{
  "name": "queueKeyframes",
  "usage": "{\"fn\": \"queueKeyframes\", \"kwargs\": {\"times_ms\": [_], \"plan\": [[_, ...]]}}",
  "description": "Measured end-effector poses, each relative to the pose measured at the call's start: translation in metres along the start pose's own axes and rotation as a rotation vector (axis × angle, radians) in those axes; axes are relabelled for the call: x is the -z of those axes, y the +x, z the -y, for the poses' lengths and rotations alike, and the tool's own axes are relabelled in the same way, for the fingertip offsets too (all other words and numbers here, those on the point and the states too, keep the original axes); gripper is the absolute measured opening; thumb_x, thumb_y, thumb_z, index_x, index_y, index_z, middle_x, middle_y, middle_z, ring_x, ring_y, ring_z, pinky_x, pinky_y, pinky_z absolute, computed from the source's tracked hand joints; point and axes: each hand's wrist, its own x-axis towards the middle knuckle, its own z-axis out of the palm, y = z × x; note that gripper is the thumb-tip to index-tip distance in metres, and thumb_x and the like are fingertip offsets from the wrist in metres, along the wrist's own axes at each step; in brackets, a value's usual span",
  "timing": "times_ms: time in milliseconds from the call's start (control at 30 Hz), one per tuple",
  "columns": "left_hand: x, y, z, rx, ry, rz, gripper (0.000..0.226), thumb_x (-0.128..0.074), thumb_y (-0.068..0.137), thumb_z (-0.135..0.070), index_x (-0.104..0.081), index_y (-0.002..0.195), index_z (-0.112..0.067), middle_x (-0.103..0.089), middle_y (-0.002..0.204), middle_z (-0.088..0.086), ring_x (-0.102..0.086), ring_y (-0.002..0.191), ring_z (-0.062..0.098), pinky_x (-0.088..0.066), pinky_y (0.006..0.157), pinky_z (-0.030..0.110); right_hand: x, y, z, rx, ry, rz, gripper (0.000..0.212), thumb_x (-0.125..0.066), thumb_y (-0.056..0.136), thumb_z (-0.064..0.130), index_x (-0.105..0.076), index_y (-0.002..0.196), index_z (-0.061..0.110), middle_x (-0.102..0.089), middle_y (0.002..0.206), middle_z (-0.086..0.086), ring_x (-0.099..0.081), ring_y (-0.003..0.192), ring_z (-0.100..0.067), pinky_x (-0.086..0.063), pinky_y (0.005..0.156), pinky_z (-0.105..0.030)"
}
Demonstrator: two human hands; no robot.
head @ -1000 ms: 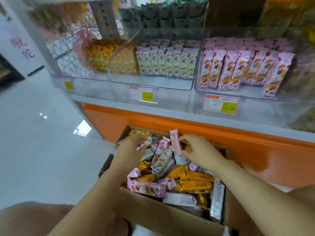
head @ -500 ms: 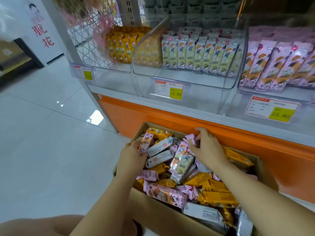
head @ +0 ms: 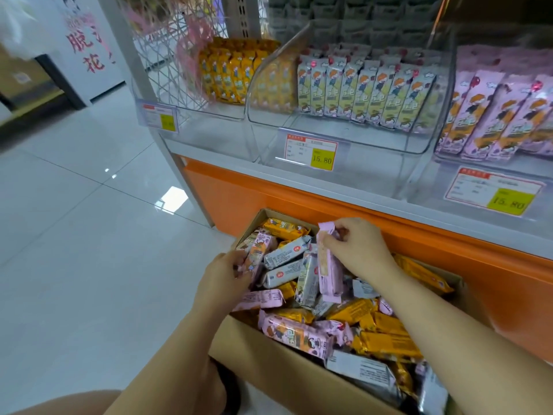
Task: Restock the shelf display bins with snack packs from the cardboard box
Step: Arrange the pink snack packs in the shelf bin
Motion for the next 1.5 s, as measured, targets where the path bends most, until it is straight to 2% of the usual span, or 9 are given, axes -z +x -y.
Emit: {"fn": "queueKeyframes", "kwargs": {"times_ms": [100,233,500,700,833,1067,1167,1333,1500], "plan": [[0.003,-0.006,0.006,-0.018,0.044,0.096,0.046,-0.065,0.087,-0.026,-0.053,0.132,-0.025,-0.057,0.122,0.005,-0.057,0.097,0.016,-0.046,0.081,0.026,-0.005,-0.004,-0.008,-0.125,0.026,0.21,0.014,-0.06,0.092,0.028,-0.061,0.088,0.014,-0.061,0.088,-0.002,-0.053,0.083,-0.02,-0.039,0.064,-0.027],[0.012,-0.008,0.012,-0.073,-0.012,0.35,0.087,-0.075,0.075,-0.048,-0.028,0.146,-0.037,-0.042,0.143,-0.002,-0.052,0.118,0.015,-0.042,0.094,0.025,-0.007,-0.007,-0.015,-0.191,0.059,0.379,0.019,-0.061,0.092,0.027,-0.059,0.105,0.014,-0.057,0.1,-0.004,-0.053,0.093,-0.019,-0.039,0.076,-0.027],[0.008,-0.02,0.012,-0.132,0.161,0.421,0.077,-0.068,0.084,-0.024,-0.026,0.147,-0.039,-0.035,0.139,-0.001,-0.046,0.118,0.016,-0.041,0.095,0.024,-0.011,-0.007,-0.016,-0.16,0.126,0.205,0.03,-0.073,0.082,0.028,-0.07,0.093,0.0,-0.067,0.093,-0.019,-0.061,0.086,-0.032,-0.045,0.067,-0.034],[0.012,-0.019,0.004,-0.174,0.199,0.333,0.052,-0.067,0.086,-0.03,-0.049,0.135,-0.034,-0.042,0.121,-0.005,-0.047,0.114,0.015,-0.039,0.091,0.02,0.005,-0.02,-0.003,-0.094,0.085,0.073,0.019,-0.073,0.082,0.029,-0.069,0.086,0.011,-0.064,0.084,-0.003,-0.054,0.078,-0.017,-0.037,0.06,-0.028],[0.015,-0.021,0.005,-0.165,0.23,0.373,0.047,-0.065,0.086,-0.034,-0.054,0.132,-0.033,-0.048,0.132,-0.002,-0.048,0.115,0.016,-0.04,0.093,0.025,0.025,-0.034,0.008,-0.024,0.028,0.06,0.021,-0.071,0.084,0.027,-0.067,0.092,0.008,-0.061,0.084,0.001,-0.052,0.076,-0.012,-0.041,0.067,-0.028],[0.01,-0.034,-0.002,-0.131,0.153,0.358,0.048,-0.066,0.086,-0.027,-0.055,0.133,-0.028,-0.044,0.13,0.002,-0.05,0.111,0.018,-0.04,0.089,0.024,0.024,-0.073,0.008,0.125,0.118,-0.128,0.024,-0.071,0.083,0.023,-0.065,0.105,0.029,-0.059,0.097,0.019,-0.056,0.098,-0.012,-0.045,0.086,-0.03],[0.009,-0.038,-0.004,-0.143,0.148,0.391,0.051,-0.068,0.085,-0.026,-0.053,0.134,-0.027,-0.042,0.13,0.003,-0.049,0.112,0.018,-0.036,0.088,0.02,0.013,-0.088,0.002,0.141,0.05,0.003,0.025,-0.071,0.083,0.022,-0.062,0.104,0.034,-0.052,0.099,0.025,-0.048,0.105,-0.01,-0.031,0.083,-0.021],[0.016,-0.039,-0.006,-0.167,0.144,0.48,0.053,-0.072,0.082,-0.027,-0.054,0.132,-0.028,-0.042,0.136,0.001,-0.043,0.122,0.016,-0.034,0.091,0.022,0.002,-0.099,0.0,0.147,-0.143,0.289,0.063,-0.065,0.088,0.038,-0.035,0.143,0.031,-0.036,0.143,0.012,-0.029,0.133,-0.01,-0.025,0.109,-0.028],[0.019,-0.04,-0.009,-0.147,0.034,0.506,0.045,-0.068,0.087,-0.018,-0.057,0.131,-0.023,-0.049,0.141,-0.003,-0.049,0.117,0.014,-0.035,0.087,0.021,-0.006,-0.108,0.001,0.222,-0.202,0.465,0.066,-0.067,0.086,0.033,-0.025,0.138,0.031,-0.018,0.146,0.012,-0.045,0.121,-0.011,-0.04,0.093,-0.023]]}}
